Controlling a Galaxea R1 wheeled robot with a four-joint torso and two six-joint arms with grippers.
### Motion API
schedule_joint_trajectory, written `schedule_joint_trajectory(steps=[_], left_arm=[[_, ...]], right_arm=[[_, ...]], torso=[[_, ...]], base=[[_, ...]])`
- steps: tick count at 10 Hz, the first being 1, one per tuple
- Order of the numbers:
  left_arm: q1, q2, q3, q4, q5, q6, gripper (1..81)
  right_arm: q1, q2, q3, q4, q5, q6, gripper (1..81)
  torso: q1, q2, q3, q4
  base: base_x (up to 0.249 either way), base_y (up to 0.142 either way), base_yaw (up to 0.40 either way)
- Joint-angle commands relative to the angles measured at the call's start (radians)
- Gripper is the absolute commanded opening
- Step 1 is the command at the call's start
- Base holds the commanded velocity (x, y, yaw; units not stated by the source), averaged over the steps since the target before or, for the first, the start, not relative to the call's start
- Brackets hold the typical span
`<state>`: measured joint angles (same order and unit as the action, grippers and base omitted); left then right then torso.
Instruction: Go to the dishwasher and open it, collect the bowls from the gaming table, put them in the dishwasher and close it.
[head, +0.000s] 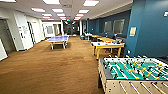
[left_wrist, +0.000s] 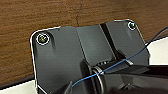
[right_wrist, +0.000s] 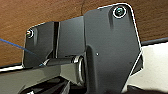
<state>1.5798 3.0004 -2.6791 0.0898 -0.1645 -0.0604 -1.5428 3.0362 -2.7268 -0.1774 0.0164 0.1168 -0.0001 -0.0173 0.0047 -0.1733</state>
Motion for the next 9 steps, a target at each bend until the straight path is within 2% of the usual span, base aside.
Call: schedule_joint_trajectory(steps=[1, 7, 9], left_arm=[[-0.048, -0.006, 0.001, -0.001, 0.042, -0.002, 81.1], [-0.048, -0.006, 0.001, -0.001, 0.042, -0.004, 81.1], [-0.048, -0.006, 0.001, -0.001, 0.042, -0.004, 81.1]], right_arm=[[0.055, 0.003, 0.004, -0.007, -0.047, 0.0, 81.1], [0.057, 0.005, 0.004, -0.007, -0.049, -0.002, 81.1], [0.055, 0.005, 0.004, -0.008, -0.049, -0.002, 81.1]], torso=[[0.0, 0.0, 0.0, 0.0], [0.001, 0.0, 0.0, 0.0], [0.0, 0.0, 0.0, 0.0]], base=[[0.159, 0.0, 0.0], [0.152, 0.0, 0.0], [0.143, 0.066, 0.0]])
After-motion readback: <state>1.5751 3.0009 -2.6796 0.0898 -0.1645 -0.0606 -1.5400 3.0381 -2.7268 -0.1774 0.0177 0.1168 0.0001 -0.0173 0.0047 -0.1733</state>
